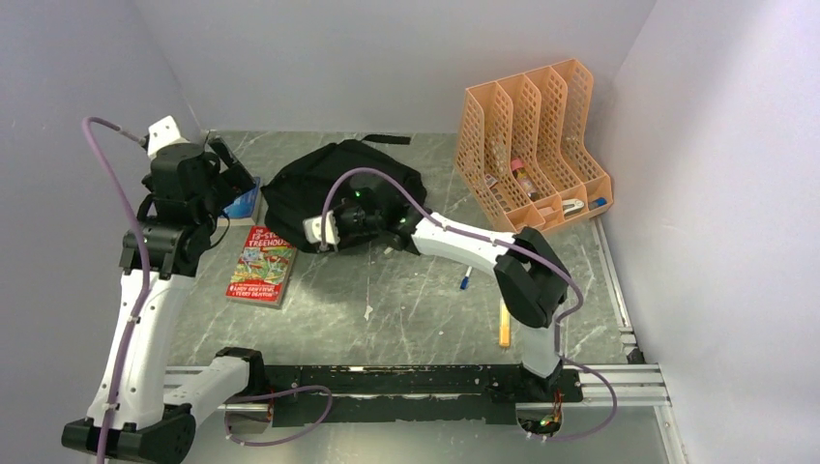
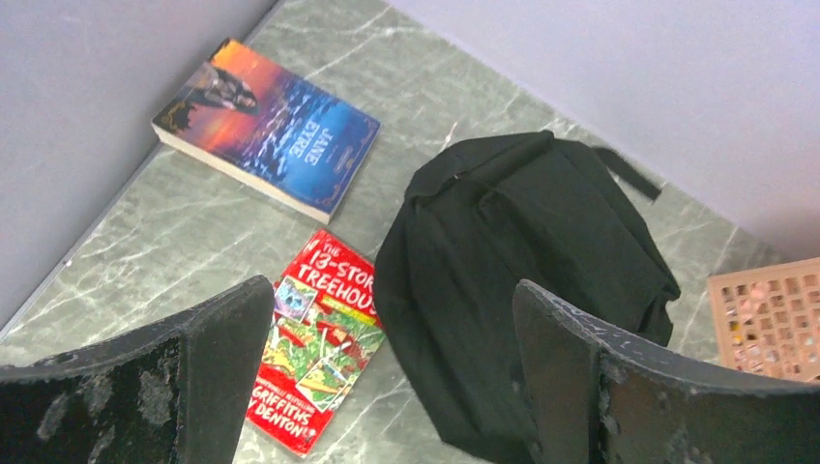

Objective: Pack the student bag
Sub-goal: Move the student bag to the center of the board.

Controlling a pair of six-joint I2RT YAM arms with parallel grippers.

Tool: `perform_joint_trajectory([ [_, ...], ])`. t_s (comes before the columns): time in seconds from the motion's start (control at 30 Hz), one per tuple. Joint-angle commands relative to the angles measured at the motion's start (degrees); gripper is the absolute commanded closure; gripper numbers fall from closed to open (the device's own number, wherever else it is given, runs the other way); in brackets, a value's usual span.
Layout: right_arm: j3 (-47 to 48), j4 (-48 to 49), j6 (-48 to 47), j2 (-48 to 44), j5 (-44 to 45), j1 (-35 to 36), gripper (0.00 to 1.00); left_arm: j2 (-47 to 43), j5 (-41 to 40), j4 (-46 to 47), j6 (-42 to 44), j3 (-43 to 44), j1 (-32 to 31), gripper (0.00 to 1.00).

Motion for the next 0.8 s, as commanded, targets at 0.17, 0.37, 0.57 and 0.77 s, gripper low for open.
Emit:
perform_joint_trajectory([
  [0.17,-16.48,2.43,0.02,-18.64,0.27,5.17,1.00,1.14,2.40,0.00,0.25,-8.37,0.50,0.03],
  [0.37,-31.14,3.21,2.94,-27.76,7.46,7.10,1.00,0.46,2.63,-0.21,-0.23,-13.61,0.50,0.02],
  [0.57,-41.34,4.38,7.58,-33.31,9.34,7.27,0.93,0.15,5.46,0.67,-1.15,-18.71,0.50,0.03],
  [0.77,-43.23,5.06,20.97,-33.79,10.44,7.26,0.71,2.42,12.75,5.58,-1.36,-23.35,0.50,0.03],
])
